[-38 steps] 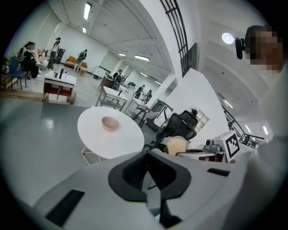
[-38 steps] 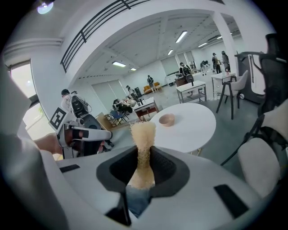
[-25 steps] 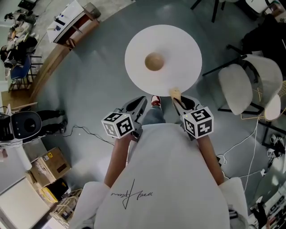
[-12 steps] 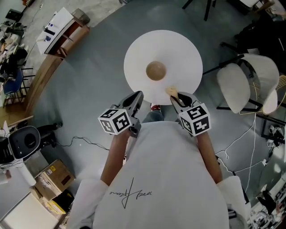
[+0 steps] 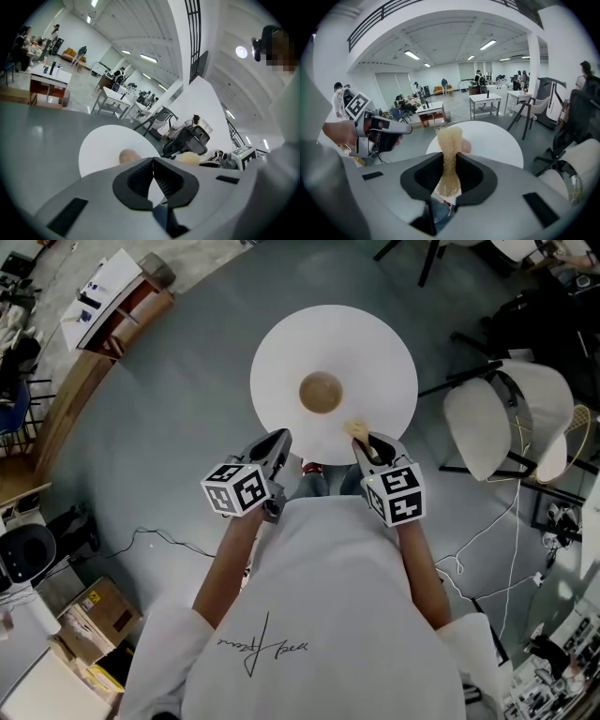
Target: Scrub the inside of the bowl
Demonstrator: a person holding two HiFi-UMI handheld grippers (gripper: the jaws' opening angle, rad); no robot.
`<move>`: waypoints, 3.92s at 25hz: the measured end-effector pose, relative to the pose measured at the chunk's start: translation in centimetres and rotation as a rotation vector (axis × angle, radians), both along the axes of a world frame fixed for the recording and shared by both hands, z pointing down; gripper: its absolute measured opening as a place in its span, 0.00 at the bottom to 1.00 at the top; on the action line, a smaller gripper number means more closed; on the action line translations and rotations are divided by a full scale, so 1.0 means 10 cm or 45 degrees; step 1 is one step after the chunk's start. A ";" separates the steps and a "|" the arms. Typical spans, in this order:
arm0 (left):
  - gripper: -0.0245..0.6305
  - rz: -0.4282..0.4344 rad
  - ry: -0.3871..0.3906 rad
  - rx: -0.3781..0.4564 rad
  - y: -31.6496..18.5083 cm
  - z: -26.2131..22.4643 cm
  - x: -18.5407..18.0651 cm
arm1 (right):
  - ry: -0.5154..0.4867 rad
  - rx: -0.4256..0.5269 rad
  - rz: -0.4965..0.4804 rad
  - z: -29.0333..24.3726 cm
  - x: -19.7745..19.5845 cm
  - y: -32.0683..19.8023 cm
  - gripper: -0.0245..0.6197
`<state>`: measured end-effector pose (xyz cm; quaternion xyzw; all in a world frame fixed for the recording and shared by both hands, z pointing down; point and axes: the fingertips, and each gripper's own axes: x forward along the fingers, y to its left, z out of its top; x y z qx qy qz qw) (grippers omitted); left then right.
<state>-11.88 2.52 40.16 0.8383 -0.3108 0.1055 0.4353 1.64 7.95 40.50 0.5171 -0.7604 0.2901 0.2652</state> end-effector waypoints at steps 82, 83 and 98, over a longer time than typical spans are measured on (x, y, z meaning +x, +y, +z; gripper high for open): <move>0.12 -0.209 -0.221 -0.403 -0.78 1.57 0.30 | 0.040 -0.235 -0.404 1.30 0.20 -1.02 0.17; 0.12 -0.210 -0.216 -0.410 -0.79 1.56 0.30 | 0.037 -0.234 -0.405 1.31 0.18 -1.03 0.17; 0.13 -0.173 -0.217 -0.457 -0.86 1.66 0.34 | 0.027 -0.243 -0.380 1.44 0.21 -1.18 0.17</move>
